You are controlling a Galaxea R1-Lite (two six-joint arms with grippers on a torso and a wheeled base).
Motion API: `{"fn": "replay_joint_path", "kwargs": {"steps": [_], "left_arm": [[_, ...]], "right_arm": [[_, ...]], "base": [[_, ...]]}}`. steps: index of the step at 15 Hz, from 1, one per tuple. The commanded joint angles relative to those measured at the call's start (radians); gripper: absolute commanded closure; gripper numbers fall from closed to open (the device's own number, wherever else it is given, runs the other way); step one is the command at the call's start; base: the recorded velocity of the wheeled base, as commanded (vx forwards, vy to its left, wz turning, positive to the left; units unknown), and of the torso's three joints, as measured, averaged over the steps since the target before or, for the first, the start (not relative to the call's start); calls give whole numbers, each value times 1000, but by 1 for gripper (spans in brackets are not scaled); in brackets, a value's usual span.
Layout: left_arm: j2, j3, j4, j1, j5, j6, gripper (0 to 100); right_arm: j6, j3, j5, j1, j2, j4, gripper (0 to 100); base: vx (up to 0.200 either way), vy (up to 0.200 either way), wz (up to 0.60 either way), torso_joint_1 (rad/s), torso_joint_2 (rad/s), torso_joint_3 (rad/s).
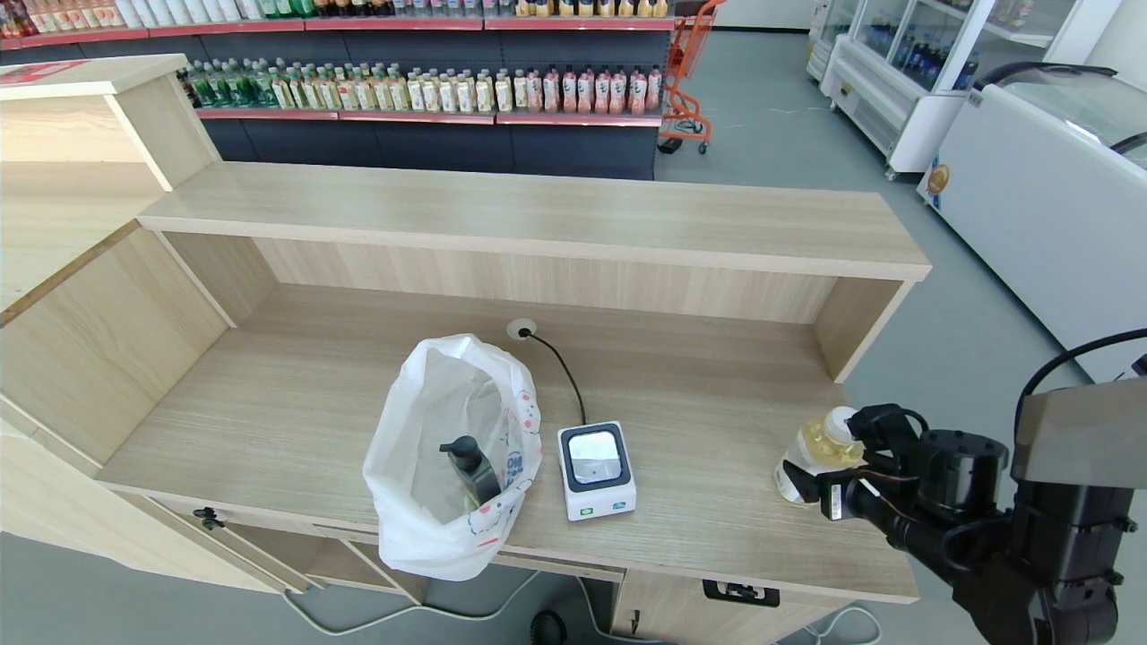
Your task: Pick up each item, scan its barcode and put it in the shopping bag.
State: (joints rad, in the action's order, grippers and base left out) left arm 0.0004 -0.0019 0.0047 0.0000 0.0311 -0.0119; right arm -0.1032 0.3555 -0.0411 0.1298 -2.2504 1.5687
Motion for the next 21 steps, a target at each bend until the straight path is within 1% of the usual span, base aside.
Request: {"fn": "replay_joint_path", "kwargs": {"steps": [1,6,9,13,14,21], "left_arm": [[1,0,0,0,0,0,100],[1,0,0,0,0,0,100],[0,0,0,0,0,0,100],[1,0,0,0,1,0,100],[1,0,0,0,0,0,100],[1,0,0,0,1,0,100]], "right_arm": [[0,29,0,2,-31,2,0],[-3,105,6,24,-93,2,0],[-20,149,44,25,-133,2,0],[-29,206,49,28,-163,2,0],[-29,209,49,28,-163,2,100],[-30,207,56,24,-141,2,100]], "base": [[0,0,0,0,0,0],[0,0,0,0,0,0],[0,0,0,0,0,0],[0,0,0,0,0,0],[0,0,0,0,0,0],[0,0,0,0,0,0]]}}
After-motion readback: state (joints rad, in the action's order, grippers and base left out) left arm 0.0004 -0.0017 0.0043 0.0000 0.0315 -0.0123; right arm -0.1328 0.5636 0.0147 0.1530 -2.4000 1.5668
